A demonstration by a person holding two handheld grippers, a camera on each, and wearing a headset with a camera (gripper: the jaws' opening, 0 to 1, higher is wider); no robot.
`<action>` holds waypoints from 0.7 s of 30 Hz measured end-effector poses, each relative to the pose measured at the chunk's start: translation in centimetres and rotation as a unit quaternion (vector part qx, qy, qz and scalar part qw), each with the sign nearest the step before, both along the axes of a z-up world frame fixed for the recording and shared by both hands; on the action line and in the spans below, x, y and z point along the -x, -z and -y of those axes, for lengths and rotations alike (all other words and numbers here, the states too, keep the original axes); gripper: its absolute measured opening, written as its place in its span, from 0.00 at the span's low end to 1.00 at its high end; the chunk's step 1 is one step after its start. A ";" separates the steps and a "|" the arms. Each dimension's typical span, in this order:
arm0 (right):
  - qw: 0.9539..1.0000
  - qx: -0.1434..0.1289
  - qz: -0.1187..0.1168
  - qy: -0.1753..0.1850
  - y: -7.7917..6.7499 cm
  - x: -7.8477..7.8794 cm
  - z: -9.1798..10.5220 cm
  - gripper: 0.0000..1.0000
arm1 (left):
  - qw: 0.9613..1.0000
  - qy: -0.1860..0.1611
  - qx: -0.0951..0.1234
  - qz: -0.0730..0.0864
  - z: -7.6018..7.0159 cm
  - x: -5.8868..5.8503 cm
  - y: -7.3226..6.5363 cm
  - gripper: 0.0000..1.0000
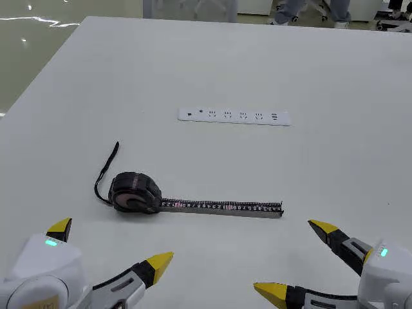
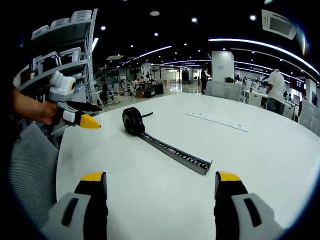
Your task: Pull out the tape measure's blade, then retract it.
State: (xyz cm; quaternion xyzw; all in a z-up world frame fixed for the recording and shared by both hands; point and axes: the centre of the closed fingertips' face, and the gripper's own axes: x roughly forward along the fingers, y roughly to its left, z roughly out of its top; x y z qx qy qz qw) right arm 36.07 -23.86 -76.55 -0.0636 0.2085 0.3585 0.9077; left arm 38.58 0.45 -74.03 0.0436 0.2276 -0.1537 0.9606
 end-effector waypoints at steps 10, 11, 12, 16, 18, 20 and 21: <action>0.999 0.006 0.012 -0.034 0.6 -1.0 0.5 0.80 | 1.000 -0.018 -0.005 0.008 -0.2 -1.8 -0.2 1.00; 0.999 0.009 0.012 -0.041 0.7 -1.1 0.6 0.79 | 1.000 -0.019 -0.004 0.007 -0.1 -2.0 -0.2 1.00; 0.999 0.012 0.015 -0.045 0.8 -1.3 0.7 0.77 | 1.000 -0.021 -0.004 0.007 -0.1 -2.2 -0.1 1.00; 0.998 0.016 0.018 -0.061 0.9 -1.8 0.9 0.72 | 1.000 -0.026 -0.003 0.011 0.1 -2.6 -0.1 1.00; 0.997 0.020 0.019 -0.068 1.1 -2.1 1.1 0.69 | 0.999 -0.029 -0.006 0.011 0.2 -2.8 0.0 1.00; 0.997 0.022 0.020 -0.074 1.2 -2.4 1.2 0.67 | 0.999 -0.033 -0.005 0.011 0.2 -3.0 0.1 1.00; 0.997 0.024 0.019 -0.077 1.3 -2.6 1.3 0.66 | 0.999 -0.035 -0.005 0.012 0.1 -3.2 0.1 1.00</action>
